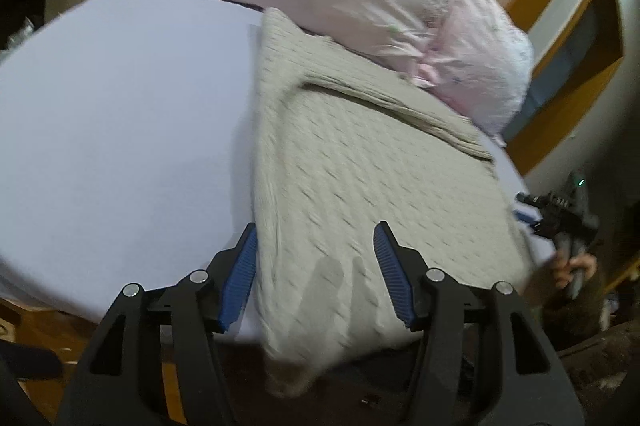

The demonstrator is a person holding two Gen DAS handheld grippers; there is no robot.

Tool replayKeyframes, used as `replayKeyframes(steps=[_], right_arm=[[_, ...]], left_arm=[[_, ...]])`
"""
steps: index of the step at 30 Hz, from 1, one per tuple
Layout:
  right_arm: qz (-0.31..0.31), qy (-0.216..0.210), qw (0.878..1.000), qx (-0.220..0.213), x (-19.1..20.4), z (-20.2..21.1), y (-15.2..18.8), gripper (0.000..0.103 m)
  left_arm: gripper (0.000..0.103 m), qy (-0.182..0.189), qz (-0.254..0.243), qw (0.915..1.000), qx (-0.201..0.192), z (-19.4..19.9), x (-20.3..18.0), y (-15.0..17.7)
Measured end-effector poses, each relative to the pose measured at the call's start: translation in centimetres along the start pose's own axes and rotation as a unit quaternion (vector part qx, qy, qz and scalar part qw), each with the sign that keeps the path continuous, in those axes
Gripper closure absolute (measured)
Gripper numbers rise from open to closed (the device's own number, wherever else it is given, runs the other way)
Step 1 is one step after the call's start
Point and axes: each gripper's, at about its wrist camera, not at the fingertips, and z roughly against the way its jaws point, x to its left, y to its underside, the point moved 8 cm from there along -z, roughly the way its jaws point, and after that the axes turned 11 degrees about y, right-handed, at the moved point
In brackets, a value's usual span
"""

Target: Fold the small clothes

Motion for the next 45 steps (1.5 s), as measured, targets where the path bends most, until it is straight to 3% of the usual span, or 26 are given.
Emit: replayKeyframes(steps=[3,7,11,15,18,19,20,21,24,26,30,32,34,37,40,42,45], right_arm=[[0.024,-0.103,0.993,0.047,1.1,0.6,4.1,0.047],[0.062,-0.165,0.981,0.079,1.5,1.8,8.1,0.048],[0.086,-0.171,0.977,0.089,1.4,2.7,9.8,0.048],[0.101,-0.134,0.979,0.117,0.6,1.5,11.6,0.046],[0.084,-0.159,0.976,0.124,0.0,0.2,12.1,0.047],[0.079,-0.168,0.974,0.127,-0.2,-0.3,12.2,0.061],[0.079,-0.176,0.972,0.133,-0.4,-0.8,12.7,0.088],[0.082,-0.182,0.97,0.138,-0.4,-1.1,12.9,0.095],[0.118,-0.223,0.962,0.107,1.7,1.0,12.7,0.096],[0.141,-0.264,0.953,0.046,4.3,4.2,10.3,0.096],[0.168,-0.288,0.941,-0.065,8.2,8.7,2.9,0.096],[0.15,-0.287,0.939,-0.117,10.3,8.9,-2.8,0.096],[0.107,-0.266,0.947,-0.147,11.0,7.0,-8.2,0.096],[0.018,-0.196,0.969,-0.152,10.9,1.3,-14.6,0.095],[-0.027,-0.126,0.983,-0.128,10.5,-4.1,-17.4,0.096],[-0.067,-0.087,0.988,-0.107,9.8,-7.6,-18.0,0.096],[-0.124,-0.091,0.984,-0.086,8.2,-9.6,-18.5,0.087]], left_arm=[[0.049,0.027,0.009,0.9996,-0.005,0.6,-1.0,1.5],[0.055,0.075,0.047,0.9959,-0.019,1.7,-1.3,3.3],[0.057,0.088,0.073,0.9935,0.005,0.8,-1.2,5.7],[0.057,0.102,0.084,0.9912,0.014,-0.5,-1.3,6.5],[0.057,0.105,0.088,0.9904,0.017,-1.3,-1.0,6.6],[0.058,0.106,0.089,0.9902,0.019,-1.5,-1.0,6.7],[0.074,0.108,0.09,0.9898,0.023,-1.6,-1.0,6.9],[0.094,0.114,0.089,0.9891,0.03,-1.5,-1.2,7.2],[0.097,0.141,0.082,0.9863,0.029,-0.4,-2.5,6.5],[0.097,0.151,0.058,0.9868,0.004,1.1,-3.8,4.0],[0.097,0.128,-0.017,0.9903,-0.051,2.2,-5.7,-4.2],[0.097,0.106,-0.026,0.9899,-0.09,1.3,-5.3,-9.6],[0.097,0.077,-0.015,0.9901,-0.116,-0.6,-4.0,-14.1],[0.097,0.019,0.02,0.9933,-0.112,-6.7,-0.5,-19.9],[0.097,-0.029,0.038,0.9964,-0.07,-12.7,2.4,-21.9],[0.097,-0.052,0.046,0.9961,-0.053,-14.3,4.1,-21.9],[0.096,-0.027,0.092,0.9944,-0.044,-15.3,5.9,-21.7]])
